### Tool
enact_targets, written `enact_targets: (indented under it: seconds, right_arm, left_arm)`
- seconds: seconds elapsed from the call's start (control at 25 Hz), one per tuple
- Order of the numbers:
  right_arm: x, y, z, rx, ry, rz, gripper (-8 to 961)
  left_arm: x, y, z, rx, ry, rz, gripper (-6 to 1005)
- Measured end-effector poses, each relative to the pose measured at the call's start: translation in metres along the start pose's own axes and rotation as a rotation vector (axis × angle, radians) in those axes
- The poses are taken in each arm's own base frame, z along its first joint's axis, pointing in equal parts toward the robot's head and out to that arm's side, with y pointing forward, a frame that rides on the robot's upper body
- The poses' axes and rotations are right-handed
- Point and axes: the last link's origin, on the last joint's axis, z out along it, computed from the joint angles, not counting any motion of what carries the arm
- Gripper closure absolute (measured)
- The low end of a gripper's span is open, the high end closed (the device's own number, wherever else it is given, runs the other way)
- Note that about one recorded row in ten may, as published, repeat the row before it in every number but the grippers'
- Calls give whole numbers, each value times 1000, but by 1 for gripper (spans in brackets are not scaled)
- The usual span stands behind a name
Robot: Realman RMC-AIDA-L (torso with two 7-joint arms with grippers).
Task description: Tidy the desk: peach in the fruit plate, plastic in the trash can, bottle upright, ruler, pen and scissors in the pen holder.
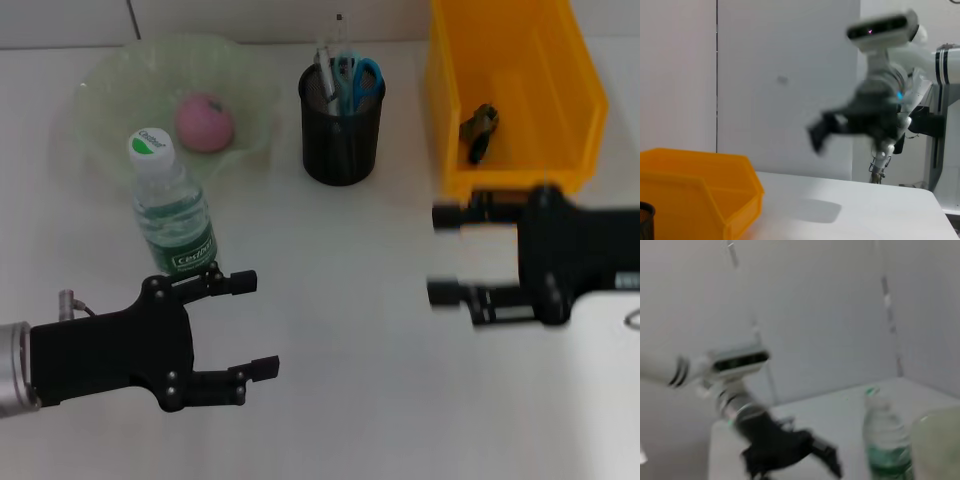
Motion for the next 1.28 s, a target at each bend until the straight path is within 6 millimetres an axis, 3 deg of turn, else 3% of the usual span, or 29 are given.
enact_targets:
  seconds: [0.04, 0.08, 0.12, 0.2, 0.32, 1.28]
  right_arm:
    - [0, 0, 0, 0, 0, 0, 232]
    - [26, 12, 1, -48, 5, -16, 214]
    - [26, 12, 1, -48, 5, -16, 214]
    - [52, 22, 4, -61, -27, -7, 215]
    - [63, 28, 8, -58, -54, -22, 216]
    - [70, 21, 0, 35, -77, -34, 222]
  left_arm:
    - [0, 0, 0, 0, 0, 0, 135]
    - [1, -1, 1, -3, 1, 1, 135]
    - [1, -1, 1, -3, 1, 1, 135]
    - [1, -4, 4, -6, -4, -3, 135]
    - [2, -5, 6, -11, -6, -9, 135]
    - [3, -5, 7, -27, -10, -51, 135]
